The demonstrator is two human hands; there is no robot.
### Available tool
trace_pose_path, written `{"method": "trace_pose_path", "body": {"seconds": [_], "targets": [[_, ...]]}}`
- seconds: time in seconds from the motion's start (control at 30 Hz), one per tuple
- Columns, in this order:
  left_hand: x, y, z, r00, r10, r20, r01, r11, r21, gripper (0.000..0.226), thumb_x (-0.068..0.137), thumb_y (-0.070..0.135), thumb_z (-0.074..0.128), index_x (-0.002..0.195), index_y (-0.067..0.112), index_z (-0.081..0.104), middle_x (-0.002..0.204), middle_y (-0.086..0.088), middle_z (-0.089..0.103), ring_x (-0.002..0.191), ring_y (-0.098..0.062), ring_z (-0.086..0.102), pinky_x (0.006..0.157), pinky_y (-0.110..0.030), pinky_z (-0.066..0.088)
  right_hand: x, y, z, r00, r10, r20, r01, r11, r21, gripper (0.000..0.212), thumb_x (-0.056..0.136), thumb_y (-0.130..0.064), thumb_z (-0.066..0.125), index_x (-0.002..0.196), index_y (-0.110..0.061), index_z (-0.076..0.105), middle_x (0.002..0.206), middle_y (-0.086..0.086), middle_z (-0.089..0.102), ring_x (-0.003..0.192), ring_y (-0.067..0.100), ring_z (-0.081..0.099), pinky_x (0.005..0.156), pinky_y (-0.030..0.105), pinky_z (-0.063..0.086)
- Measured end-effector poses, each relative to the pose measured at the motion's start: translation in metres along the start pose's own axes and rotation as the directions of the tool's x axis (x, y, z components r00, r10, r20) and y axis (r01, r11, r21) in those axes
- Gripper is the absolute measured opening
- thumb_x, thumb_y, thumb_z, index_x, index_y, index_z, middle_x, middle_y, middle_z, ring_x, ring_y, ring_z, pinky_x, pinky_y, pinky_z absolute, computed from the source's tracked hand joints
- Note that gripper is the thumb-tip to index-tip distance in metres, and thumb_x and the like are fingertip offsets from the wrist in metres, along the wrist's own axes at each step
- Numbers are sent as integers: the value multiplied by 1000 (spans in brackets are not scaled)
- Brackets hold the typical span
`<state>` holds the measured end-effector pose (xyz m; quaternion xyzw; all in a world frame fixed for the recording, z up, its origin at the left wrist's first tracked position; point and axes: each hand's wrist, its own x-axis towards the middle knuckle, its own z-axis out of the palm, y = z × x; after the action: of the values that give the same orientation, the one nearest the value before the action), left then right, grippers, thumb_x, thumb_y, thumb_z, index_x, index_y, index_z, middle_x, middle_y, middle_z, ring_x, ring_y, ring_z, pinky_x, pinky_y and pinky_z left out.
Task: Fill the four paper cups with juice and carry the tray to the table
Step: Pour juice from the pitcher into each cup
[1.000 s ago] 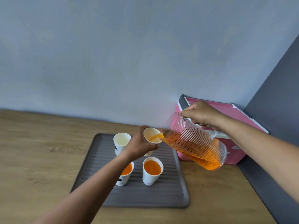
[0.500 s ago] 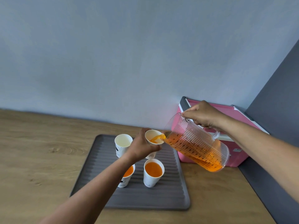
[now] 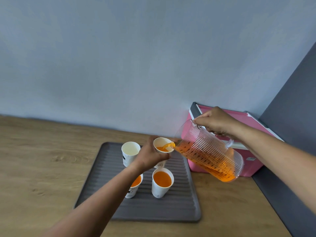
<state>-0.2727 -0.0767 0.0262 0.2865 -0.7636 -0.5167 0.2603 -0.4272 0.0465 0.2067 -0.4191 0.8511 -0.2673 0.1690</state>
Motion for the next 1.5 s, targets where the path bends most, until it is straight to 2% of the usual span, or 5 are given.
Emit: {"method": "trace_pose_path", "body": {"seconds": [0.27, 0.6, 0.83, 1.5], "targets": [[0, -1, 3, 1000, -19, 3, 19, 1000, 15, 76, 71, 31, 83, 130, 28, 36, 118, 6, 52, 106, -17, 56, 79, -28, 48, -1, 4, 0, 1000, -1, 6, 1, 1000, -5, 42, 91, -21, 64, 109, 16, 65, 32, -12, 31, 24, 3, 21, 33, 11, 20], [0, 1, 6, 1000, -27, 3, 27, 999, 21, 77, 70, 33, 84, 131, 27, 37, 116, 8, 52, 108, -17, 56, 80, -28, 49, -1, 5, 0, 1000, 7, 5, -7, 1000, 0, 45, 91, -22, 64, 111, 18, 61, 34, -10, 29, 25, 5, 19, 34, 11, 19], [-1, 2, 6, 1000, -31, 2, 31, 999, -8, 74, 70, 34, 84, 127, 28, 38, 118, 5, 55, 106, -17, 57, 79, -28, 49, -2, 3, -2, 1000, 0, 6, 0, 1000, 0, 43, 92, -19, 63, 107, 21, 61, 31, -12, 29, 22, 2, 21, 30, 10, 20], [-2, 10, 7, 1000, -1, 17, 2, 1000, -6, 74, 73, 30, 83, 130, 26, 37, 117, 7, 51, 107, -15, 55, 81, -27, 47, -3, 5, -6, 1000, -3, -11, 4, 1000, 13, 43, 92, -21, 65, 110, 18, 64, 37, -7, 33, 23, 2, 22, 31, 11, 20]]}}
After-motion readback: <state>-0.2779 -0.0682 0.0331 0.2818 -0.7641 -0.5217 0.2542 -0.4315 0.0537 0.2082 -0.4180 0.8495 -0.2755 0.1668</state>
